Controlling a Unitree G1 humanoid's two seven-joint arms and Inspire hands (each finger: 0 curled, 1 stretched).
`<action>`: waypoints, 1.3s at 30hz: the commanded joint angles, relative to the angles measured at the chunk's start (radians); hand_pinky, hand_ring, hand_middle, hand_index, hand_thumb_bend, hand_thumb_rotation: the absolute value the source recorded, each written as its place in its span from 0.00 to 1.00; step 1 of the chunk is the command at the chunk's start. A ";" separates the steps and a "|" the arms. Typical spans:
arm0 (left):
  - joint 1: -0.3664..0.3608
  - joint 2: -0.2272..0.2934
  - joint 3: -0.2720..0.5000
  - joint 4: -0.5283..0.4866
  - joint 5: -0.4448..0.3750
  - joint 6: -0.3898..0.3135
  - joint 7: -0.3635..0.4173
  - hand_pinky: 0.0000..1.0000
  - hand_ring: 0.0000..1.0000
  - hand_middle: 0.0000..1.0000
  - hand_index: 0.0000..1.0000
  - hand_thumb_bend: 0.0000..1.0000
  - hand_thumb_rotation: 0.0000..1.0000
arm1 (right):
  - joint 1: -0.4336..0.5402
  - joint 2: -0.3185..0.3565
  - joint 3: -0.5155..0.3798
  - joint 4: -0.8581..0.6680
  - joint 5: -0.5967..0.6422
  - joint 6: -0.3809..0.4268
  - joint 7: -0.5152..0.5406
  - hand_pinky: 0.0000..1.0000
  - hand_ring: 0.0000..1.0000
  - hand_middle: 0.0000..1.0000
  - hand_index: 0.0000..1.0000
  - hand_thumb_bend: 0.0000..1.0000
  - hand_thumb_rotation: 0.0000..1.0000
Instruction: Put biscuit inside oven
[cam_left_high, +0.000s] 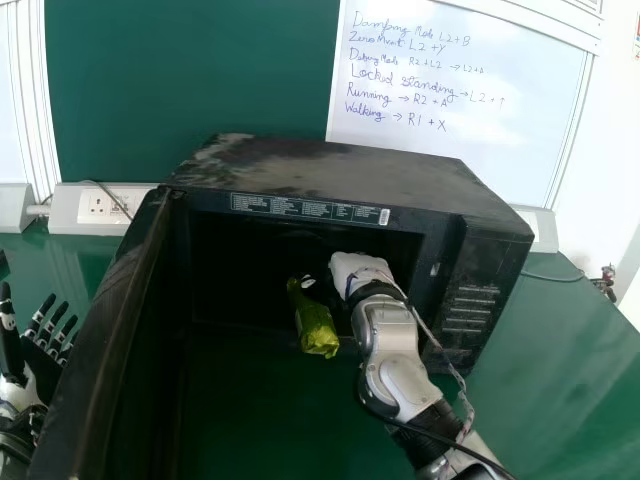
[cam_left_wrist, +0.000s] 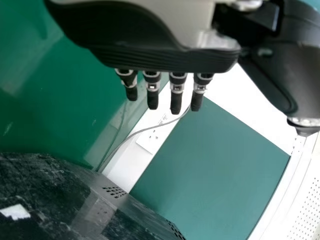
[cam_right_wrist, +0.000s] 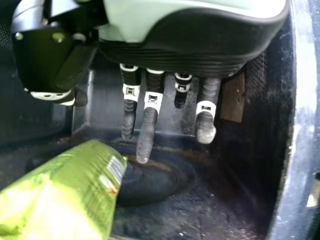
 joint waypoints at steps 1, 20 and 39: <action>0.005 0.001 -0.006 -0.008 0.014 -0.015 -0.012 0.71 0.78 0.81 0.83 0.74 0.13 | -0.022 -0.001 -0.011 0.014 0.016 -0.014 -0.033 0.09 0.16 0.47 0.70 0.56 0.00; 0.014 -0.012 -0.003 -0.022 0.002 -0.009 0.002 0.71 0.78 0.81 0.83 0.75 0.13 | -0.079 0.035 -0.021 0.298 0.138 -0.159 -0.278 0.08 0.16 0.47 0.70 0.56 0.00; 0.017 -0.001 0.004 -0.020 -0.029 0.004 0.002 0.73 0.80 0.84 0.86 0.72 0.13 | -0.028 0.024 -0.072 0.163 0.225 -0.091 -0.325 0.09 0.17 0.30 0.72 0.62 0.34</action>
